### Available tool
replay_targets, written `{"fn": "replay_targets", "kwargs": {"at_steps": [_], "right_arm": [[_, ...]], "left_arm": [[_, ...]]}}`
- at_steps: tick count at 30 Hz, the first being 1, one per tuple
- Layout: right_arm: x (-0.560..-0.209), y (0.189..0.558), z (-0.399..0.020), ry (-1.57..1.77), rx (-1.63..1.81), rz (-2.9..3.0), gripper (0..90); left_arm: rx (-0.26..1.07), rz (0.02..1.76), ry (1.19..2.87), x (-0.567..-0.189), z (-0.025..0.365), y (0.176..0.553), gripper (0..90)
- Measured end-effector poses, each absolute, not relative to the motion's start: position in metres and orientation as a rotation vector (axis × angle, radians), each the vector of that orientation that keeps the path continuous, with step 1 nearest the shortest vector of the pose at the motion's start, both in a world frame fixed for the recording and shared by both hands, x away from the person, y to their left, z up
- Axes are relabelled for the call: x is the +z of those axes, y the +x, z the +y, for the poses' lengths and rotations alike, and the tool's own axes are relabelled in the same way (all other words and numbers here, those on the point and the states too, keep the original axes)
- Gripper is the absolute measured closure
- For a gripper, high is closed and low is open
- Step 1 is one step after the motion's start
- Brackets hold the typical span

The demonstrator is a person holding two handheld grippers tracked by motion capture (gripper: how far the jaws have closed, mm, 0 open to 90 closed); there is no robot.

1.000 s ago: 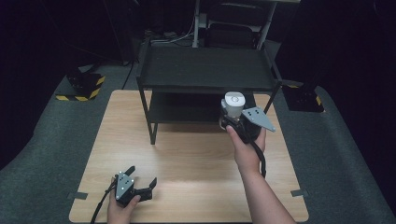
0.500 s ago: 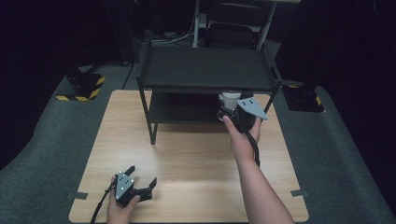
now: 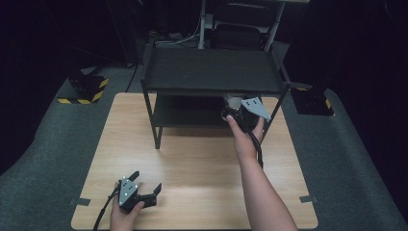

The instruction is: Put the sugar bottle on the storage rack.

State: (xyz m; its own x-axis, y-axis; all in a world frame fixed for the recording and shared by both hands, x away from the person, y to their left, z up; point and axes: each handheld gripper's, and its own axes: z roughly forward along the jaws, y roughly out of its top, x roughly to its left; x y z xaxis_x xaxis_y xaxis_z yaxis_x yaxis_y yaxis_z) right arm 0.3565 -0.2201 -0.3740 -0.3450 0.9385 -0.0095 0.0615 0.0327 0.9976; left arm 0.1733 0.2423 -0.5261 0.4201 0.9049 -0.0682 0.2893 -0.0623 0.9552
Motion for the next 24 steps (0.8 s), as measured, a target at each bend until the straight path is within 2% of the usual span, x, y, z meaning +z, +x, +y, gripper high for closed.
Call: {"fn": "replay_targets", "kwargs": {"at_steps": [20,24], "right_arm": [[-0.3786,0.3604,-0.2227,1.029,1.426,1.535,28.9],[-0.3787,0.3612,-0.2254,1.007,1.437,1.548,21.2]], "left_arm": [[0.717,1.076,1.596,-0.5264,0.2422,0.1729,0.5],[0.716,1.076,1.597,-0.5263,0.2423,0.173,0.5]]}}
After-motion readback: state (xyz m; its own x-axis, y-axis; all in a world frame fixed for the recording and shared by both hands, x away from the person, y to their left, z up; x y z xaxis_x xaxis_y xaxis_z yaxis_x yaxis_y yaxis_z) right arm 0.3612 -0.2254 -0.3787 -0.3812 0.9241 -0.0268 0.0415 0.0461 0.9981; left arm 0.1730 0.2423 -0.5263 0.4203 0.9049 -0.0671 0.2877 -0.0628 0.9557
